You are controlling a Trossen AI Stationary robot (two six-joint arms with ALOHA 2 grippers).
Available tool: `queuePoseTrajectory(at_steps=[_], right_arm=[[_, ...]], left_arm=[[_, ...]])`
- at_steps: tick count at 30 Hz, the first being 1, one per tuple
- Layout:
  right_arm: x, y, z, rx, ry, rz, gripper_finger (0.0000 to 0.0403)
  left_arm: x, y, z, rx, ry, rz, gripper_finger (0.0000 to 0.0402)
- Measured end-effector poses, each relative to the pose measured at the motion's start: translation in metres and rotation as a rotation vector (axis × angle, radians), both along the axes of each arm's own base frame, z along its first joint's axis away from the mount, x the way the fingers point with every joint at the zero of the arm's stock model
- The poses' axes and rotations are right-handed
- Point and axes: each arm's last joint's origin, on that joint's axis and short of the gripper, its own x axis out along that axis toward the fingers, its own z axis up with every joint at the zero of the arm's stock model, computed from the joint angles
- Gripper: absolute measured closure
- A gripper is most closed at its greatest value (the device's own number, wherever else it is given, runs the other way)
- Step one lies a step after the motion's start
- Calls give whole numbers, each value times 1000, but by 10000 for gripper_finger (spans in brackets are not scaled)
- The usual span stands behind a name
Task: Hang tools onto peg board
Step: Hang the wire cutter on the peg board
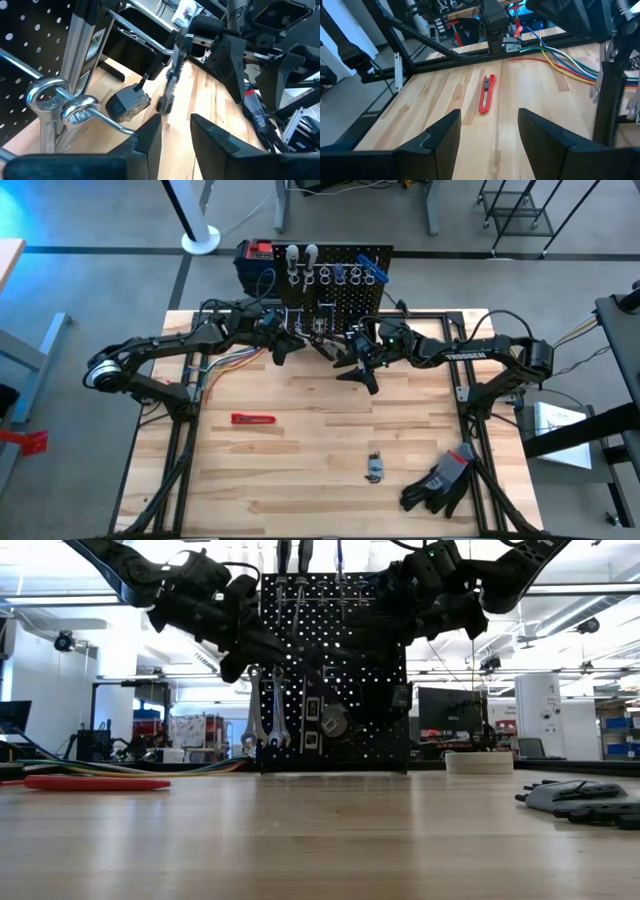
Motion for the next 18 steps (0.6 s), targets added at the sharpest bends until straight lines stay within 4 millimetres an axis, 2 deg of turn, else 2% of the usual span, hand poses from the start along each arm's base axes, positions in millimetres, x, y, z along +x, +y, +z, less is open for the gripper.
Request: queuePoseTrajectory(at_steps=[11,18], right_arm=[[0,0,0,13,3,-3,213],[0,0,0,30,8,-7,213]], left_arm=[[-1,-1,1,16,6,3,349],[-17,-10,22,117,-11,14,360]])
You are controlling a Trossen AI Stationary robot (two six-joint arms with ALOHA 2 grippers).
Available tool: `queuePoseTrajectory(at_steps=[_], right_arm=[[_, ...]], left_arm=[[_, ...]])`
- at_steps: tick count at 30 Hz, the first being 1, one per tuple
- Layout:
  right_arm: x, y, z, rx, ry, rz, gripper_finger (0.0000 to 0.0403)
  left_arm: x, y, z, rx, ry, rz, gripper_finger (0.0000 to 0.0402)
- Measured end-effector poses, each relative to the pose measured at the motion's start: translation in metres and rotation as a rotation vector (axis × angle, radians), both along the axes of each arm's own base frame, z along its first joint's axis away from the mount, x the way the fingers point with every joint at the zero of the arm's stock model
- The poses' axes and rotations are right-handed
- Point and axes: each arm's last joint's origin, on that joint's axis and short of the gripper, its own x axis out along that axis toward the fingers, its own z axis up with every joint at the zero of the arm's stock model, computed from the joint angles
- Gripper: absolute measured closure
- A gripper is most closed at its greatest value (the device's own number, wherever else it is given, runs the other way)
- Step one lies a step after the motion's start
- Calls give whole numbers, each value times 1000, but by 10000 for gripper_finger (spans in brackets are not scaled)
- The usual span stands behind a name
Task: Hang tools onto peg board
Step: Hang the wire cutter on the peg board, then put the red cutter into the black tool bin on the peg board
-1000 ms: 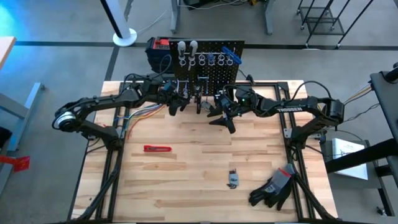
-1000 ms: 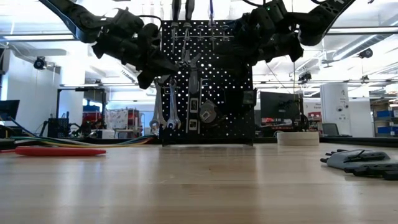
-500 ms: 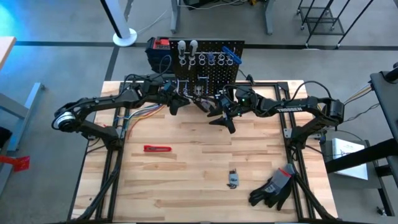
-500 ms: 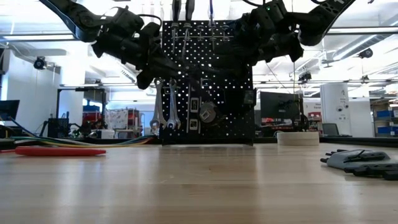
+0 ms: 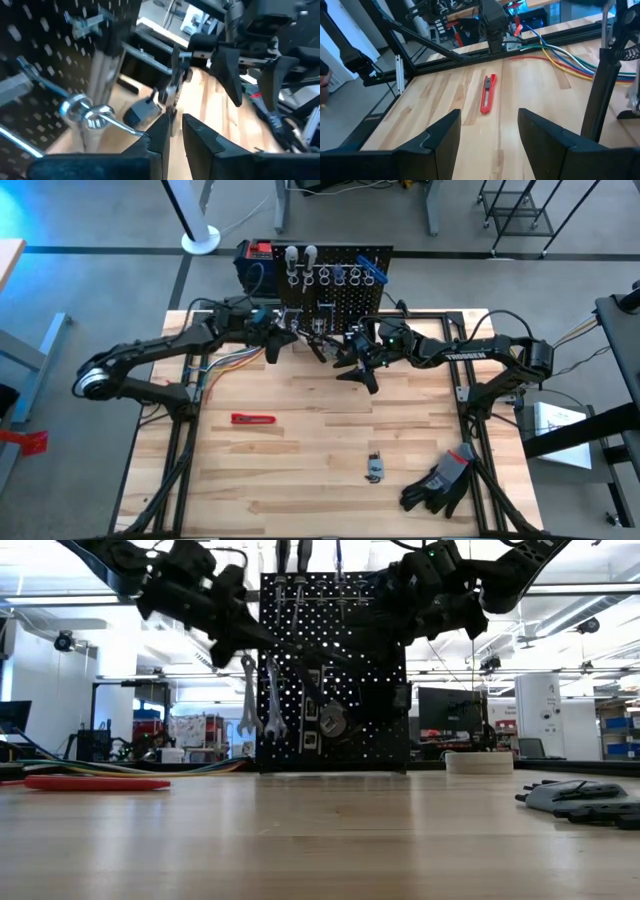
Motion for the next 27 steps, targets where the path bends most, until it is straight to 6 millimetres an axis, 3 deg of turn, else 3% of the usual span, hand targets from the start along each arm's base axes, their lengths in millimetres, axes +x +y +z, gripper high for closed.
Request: queuePoseTrajectory(at_steps=[9,16,20,27], right_arm=[[-20,0,30,-43,-65,-17,218],[-37,5,53,-117,-116,-39,245],[-45,4,50,-165,-33,-191,264],[-50,4,46,-170,-8,-248,299]], left_arm=[[-37,-21,28,168,62,90,361],[-60,-37,52,236,-23,105,361],[-67,-46,45,202,34,77,361],[-67,-68,4,81,140,-26,361]])
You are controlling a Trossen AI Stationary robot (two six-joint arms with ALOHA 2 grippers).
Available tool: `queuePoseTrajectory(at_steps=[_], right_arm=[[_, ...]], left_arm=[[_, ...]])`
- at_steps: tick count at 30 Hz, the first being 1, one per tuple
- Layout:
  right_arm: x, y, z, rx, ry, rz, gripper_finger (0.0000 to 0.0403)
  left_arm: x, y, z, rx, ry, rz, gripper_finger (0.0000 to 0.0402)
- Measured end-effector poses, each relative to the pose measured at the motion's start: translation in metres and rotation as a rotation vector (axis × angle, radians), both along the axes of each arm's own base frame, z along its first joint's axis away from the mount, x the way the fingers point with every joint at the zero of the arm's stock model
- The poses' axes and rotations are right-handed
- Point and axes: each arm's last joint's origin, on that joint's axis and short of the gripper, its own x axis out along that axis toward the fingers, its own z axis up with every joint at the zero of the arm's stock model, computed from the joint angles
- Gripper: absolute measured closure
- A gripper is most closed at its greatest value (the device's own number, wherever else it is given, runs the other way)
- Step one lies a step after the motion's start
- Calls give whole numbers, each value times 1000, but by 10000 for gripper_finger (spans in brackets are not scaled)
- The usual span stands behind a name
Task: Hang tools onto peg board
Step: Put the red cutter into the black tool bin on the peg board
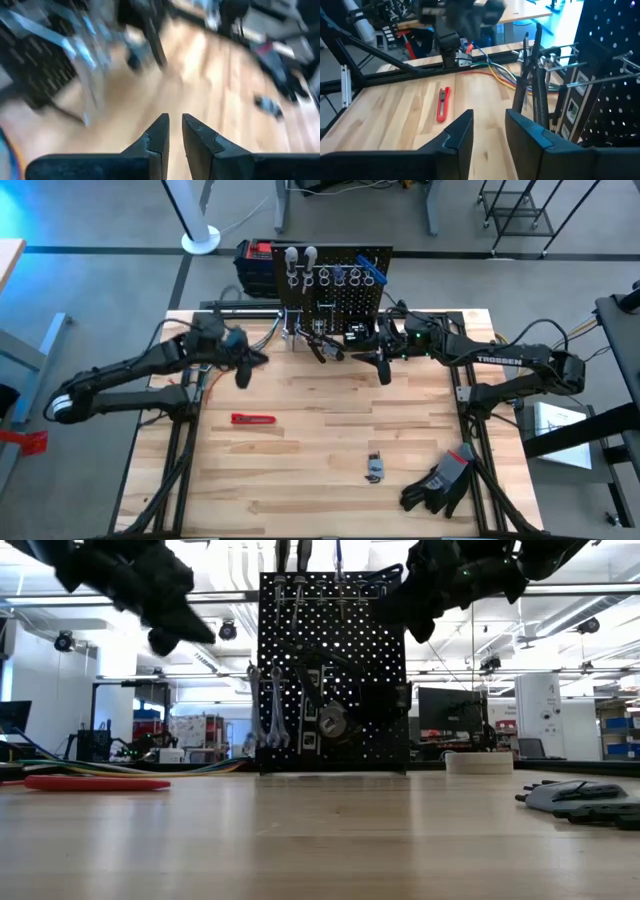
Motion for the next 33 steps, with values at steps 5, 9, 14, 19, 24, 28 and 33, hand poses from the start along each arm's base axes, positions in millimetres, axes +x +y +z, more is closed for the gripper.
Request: queuePoseTrajectory(at_steps=[5,9,14,19,24,28,33], right_arm=[[0,1,-1,28,4,-3,320],[0,1,-1,39,7,0,330],[1,3,-1,41,4,8,317],[1,3,-1,48,1,1,279],[2,3,2,37,-26,0,235],[2,3,2,31,-27,1,208],[2,3,1,29,-19,2,186]], left_arm=[[-2,-23,-28,-141,126,-71,361],[-5,-38,-49,-219,253,-126,360],[-4,-49,-66,-226,360,-195,331],[-2,-54,-87,-274,451,-193,278],[6,-56,-96,-290,522,-207,231],[11,-56,-109,-352,611,-165,207],[17,-56,-129,-399,750,-139,186]])
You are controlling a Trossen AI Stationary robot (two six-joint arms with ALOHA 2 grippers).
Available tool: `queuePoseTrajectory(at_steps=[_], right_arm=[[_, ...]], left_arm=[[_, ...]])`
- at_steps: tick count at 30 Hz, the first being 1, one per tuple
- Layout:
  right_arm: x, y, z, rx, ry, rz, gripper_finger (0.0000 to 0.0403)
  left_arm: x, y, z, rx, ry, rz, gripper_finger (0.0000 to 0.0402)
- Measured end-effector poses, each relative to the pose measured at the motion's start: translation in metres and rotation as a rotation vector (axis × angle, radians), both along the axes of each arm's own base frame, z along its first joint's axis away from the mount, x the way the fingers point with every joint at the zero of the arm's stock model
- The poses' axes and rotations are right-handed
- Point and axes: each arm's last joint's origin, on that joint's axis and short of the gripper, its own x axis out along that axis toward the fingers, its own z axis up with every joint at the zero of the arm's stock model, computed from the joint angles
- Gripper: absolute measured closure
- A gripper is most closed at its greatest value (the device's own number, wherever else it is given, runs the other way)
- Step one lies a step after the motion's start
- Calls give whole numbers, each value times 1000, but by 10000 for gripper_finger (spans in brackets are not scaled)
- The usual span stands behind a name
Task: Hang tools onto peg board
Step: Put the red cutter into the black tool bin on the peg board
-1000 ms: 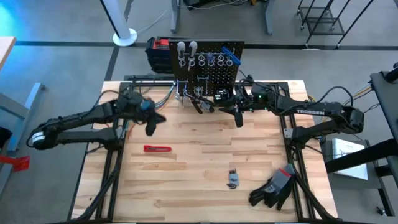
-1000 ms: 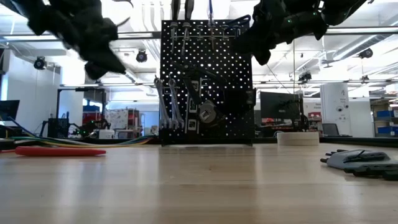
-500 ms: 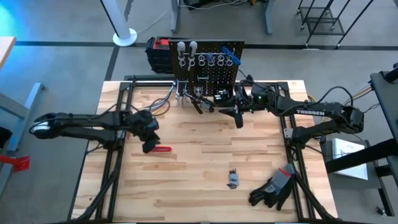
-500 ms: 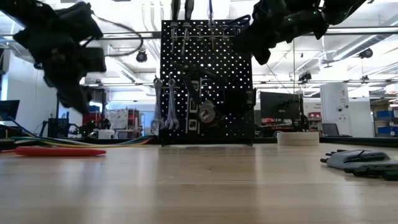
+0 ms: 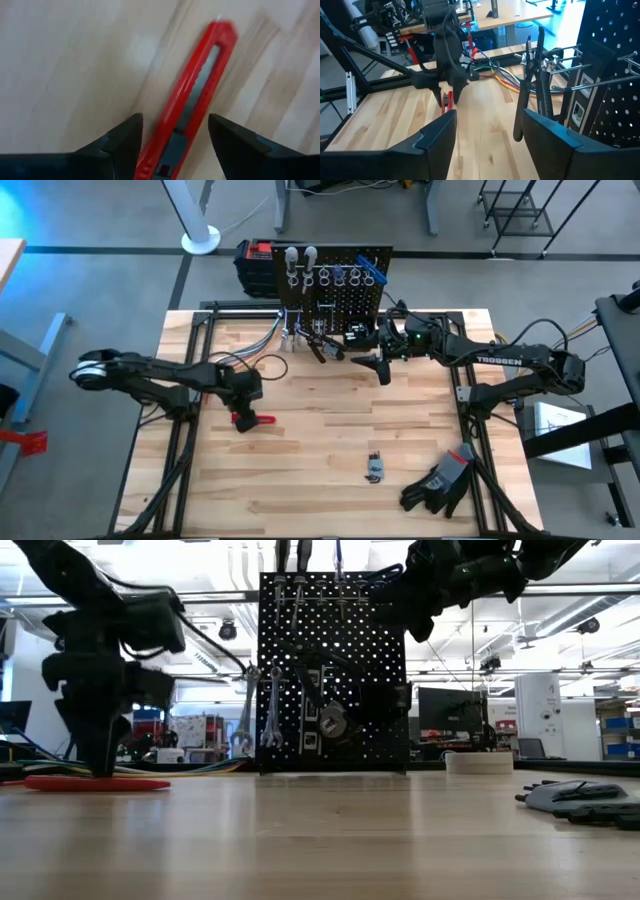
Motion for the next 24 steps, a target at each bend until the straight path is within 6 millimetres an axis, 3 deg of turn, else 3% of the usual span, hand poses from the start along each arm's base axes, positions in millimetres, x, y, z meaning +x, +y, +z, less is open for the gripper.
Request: queuePoseTrajectory(at_steps=[8,11,18,24], right_arm=[[0,0,-1,1,9,0,175],[0,0,-1,-7,9,2,181],[0,0,-1,-14,9,2,196],[0,0,-1,-15,8,1,210]], left_arm=[[9,-2,-18,-7,131,13,191],[8,-2,-19,25,159,38,228],[7,-5,-19,121,186,75,372],[12,-7,-12,145,161,70,373]])
